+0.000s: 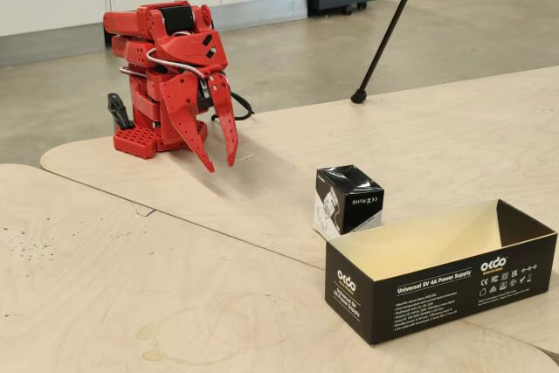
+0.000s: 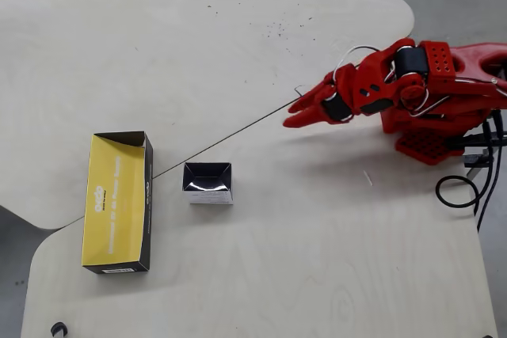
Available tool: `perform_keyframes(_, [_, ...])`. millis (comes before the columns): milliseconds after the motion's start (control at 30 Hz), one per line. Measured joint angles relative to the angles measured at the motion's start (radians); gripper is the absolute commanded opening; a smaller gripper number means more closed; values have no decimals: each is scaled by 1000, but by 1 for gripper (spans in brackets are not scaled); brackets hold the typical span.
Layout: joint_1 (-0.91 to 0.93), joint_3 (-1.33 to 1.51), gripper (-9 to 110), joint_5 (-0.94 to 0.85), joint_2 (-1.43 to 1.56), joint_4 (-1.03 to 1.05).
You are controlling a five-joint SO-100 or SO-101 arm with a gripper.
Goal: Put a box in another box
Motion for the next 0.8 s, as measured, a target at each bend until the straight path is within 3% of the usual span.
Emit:
perform_keyframes(133, [46, -307, 26, 141, -287, -11])
perform_keyframes(333, [23, -910, 31, 296, -934, 192])
perform_keyframes(567, [-64, -1497, 39, 213, -1453, 314])
perform_keyframes(800, [-161, -1598, 44, 29, -1605, 402])
